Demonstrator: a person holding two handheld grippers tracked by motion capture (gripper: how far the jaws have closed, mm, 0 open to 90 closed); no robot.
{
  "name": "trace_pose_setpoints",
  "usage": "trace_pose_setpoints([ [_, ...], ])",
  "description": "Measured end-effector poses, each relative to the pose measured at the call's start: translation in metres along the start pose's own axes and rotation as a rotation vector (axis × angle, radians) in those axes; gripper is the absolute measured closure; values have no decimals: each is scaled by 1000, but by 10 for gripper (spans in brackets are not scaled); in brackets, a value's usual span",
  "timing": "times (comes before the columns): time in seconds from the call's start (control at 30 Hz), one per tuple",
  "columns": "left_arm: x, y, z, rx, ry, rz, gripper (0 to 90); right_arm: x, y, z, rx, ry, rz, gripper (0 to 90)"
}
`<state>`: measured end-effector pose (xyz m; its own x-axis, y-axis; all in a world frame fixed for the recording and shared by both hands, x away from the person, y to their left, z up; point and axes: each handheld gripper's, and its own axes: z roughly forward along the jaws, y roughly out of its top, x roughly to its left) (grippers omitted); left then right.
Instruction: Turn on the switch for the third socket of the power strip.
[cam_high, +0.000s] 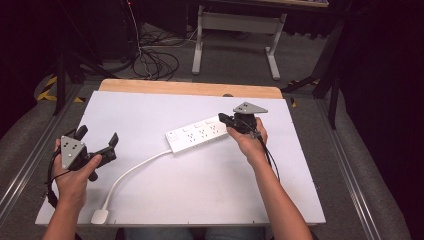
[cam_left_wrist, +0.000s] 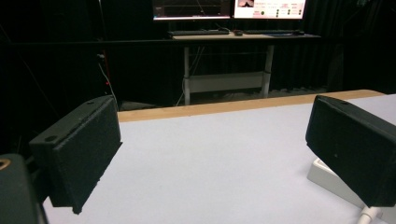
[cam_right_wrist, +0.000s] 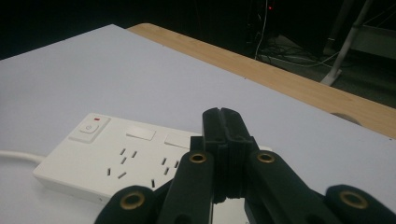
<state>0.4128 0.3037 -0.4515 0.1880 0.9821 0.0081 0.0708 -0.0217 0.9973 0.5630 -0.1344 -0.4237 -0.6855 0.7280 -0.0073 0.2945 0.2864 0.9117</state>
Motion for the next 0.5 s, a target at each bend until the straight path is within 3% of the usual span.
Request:
trace_pose_setpoints([
  [0.5,1,0,-1,0,0,0,37,4,9,18,0,14,-12,900],
])
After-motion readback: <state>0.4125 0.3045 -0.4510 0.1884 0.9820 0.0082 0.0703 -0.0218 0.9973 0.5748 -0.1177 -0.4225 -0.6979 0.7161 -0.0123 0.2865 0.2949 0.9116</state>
